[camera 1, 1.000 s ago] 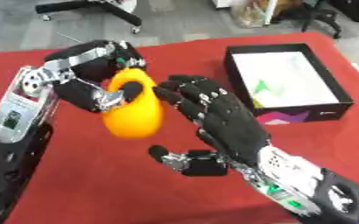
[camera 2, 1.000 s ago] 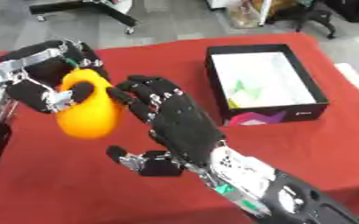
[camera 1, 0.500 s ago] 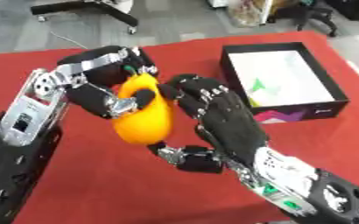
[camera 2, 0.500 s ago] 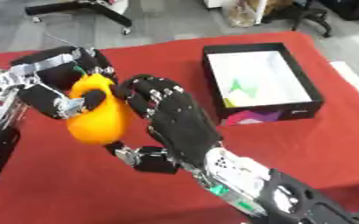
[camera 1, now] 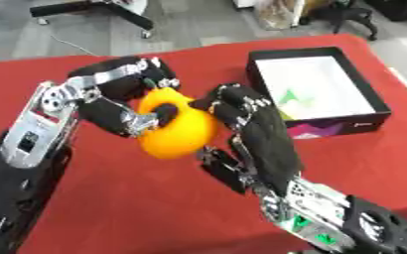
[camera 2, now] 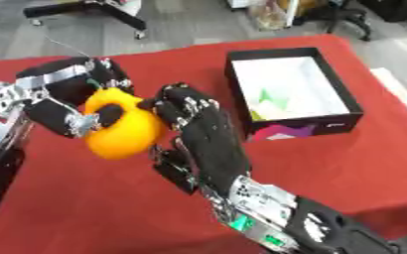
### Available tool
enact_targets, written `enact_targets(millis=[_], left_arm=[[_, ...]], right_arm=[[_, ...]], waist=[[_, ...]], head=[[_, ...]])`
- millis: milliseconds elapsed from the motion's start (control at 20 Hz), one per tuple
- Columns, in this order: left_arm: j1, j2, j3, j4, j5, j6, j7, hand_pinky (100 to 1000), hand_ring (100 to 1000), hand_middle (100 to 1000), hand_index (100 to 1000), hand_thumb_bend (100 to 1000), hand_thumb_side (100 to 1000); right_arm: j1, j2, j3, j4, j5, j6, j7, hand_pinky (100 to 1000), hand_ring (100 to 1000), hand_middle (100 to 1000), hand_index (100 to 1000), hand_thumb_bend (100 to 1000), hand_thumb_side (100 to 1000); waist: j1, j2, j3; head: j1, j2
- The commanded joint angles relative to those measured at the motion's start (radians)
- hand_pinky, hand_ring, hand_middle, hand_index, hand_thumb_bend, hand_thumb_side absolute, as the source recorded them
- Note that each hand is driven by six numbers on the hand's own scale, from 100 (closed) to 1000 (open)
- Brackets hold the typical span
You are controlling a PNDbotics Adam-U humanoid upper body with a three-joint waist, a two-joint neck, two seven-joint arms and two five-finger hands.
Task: Pick up the objects with one hand, pass them to the other hand, and then place them into the box on the other side of the table.
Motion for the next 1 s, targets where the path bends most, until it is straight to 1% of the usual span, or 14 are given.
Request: enact_targets(millis=[50, 100, 150, 200, 250, 300, 350, 400, 450, 500, 600, 800, 900, 1000], left_arm=[[-0.014, 0.009, 0.022, 0.003, -0.016, -0.005, -0.001, 596, 423, 340, 434, 100, 279], [-0.011, 0.010, 0.027, 0.006, -0.023, -0.005, -0.001, 612, 455, 395, 486, 100, 272], [-0.009, 0.011, 0.029, 0.008, -0.031, -0.005, -0.001, 615, 461, 405, 495, 100, 271], [-0.006, 0.013, 0.032, 0.011, -0.040, -0.007, -0.001, 637, 497, 464, 556, 100, 325], [-0.004, 0.014, 0.037, 0.014, -0.051, -0.011, -0.001, 644, 506, 477, 572, 100, 369], [0.001, 0.017, 0.050, 0.020, -0.065, -0.017, -0.001, 648, 524, 509, 611, 100, 452], [0.007, 0.019, 0.069, 0.028, -0.080, -0.024, -0.001, 651, 536, 523, 626, 100, 481], [0.015, 0.022, 0.093, 0.036, -0.095, -0.030, 0.002, 665, 579, 577, 680, 100, 588], [0.023, 0.025, 0.120, 0.044, -0.107, -0.035, 0.010, 670, 590, 588, 693, 100, 610], [0.033, 0.033, 0.148, 0.050, -0.121, -0.039, 0.026, 693, 641, 642, 730, 100, 678], [0.055, 0.049, 0.202, 0.052, -0.128, -0.039, 0.068, 709, 674, 681, 765, 100, 766], [0.103, 0.090, 0.294, 0.032, -0.107, -0.013, 0.139, 712, 685, 704, 773, 100, 830], [0.141, 0.111, 0.334, 0.009, -0.082, 0.007, 0.161, 702, 676, 694, 765, 100, 840], [0.181, 0.124, 0.373, -0.018, -0.070, 0.030, 0.193, 685, 657, 672, 748, 100, 844]], right_arm=[[-0.006, -0.005, -0.013, -0.021, -0.021, -0.002, -0.036, 351, 635, 488, 410, 100, 100], [-0.006, -0.005, -0.016, -0.021, -0.020, -0.004, -0.040, 393, 633, 479, 381, 100, 100], [-0.005, -0.005, -0.020, -0.021, -0.018, -0.004, -0.044, 395, 633, 478, 379, 100, 100], [-0.004, -0.005, -0.024, -0.021, -0.016, -0.005, -0.048, 407, 632, 472, 361, 100, 100], [-0.002, -0.006, -0.027, -0.021, -0.015, -0.006, -0.052, 410, 632, 470, 357, 100, 100], [0.001, -0.009, -0.032, -0.021, -0.016, -0.008, -0.056, 415, 635, 468, 351, 100, 100], [0.003, -0.012, -0.038, -0.021, -0.022, -0.009, -0.062, 416, 636, 467, 350, 100, 100], [0.009, -0.018, -0.044, -0.021, -0.036, -0.010, -0.069, 413, 645, 461, 352, 100, 100], [0.016, -0.027, -0.049, -0.021, -0.061, -0.010, -0.080, 411, 647, 460, 352, 100, 100], [0.025, -0.041, -0.058, -0.021, -0.086, -0.010, -0.094, 411, 649, 458, 352, 100, 100], [0.050, -0.077, -0.083, -0.021, -0.129, -0.007, -0.125, 408, 654, 454, 351, 100, 100], [0.103, -0.151, -0.160, -0.021, -0.220, 0.017, -0.194, 403, 662, 447, 352, 100, 100], [0.133, -0.192, -0.226, -0.021, -0.271, 0.049, -0.203, 401, 670, 448, 360, 100, 100], [0.165, -0.236, -0.291, -0.021, -0.322, 0.099, -0.206, 395, 678, 444, 376, 100, 100]], waist=[[-0.001, -0.010, 0.001], [-0.001, -0.010, 0.001], [-0.001, -0.010, 0.001], [-0.001, -0.010, 0.001], [-0.001, -0.010, 0.001], [-0.002, -0.011, 0.002], [-0.002, -0.011, 0.003], [-0.002, -0.011, 0.004], [-0.003, -0.011, 0.005], [-0.003, -0.011, 0.006], [-0.003, -0.011, 0.007], [-0.002, -0.008, 0.011], [-0.001, -0.006, 0.013], [-0.002, -0.005, 0.016]], head=[[-0.004, -0.003], [-0.005, -0.003], [-0.006, -0.003], [-0.009, -0.003], [-0.012, -0.003], [-0.018, -0.003], [-0.021, -0.003], [-0.025, -0.003], [-0.028, -0.003], [-0.031, -0.003], [-0.037, -0.003], [-0.053, -0.003], [-0.062, -0.003], [-0.070, -0.003]])
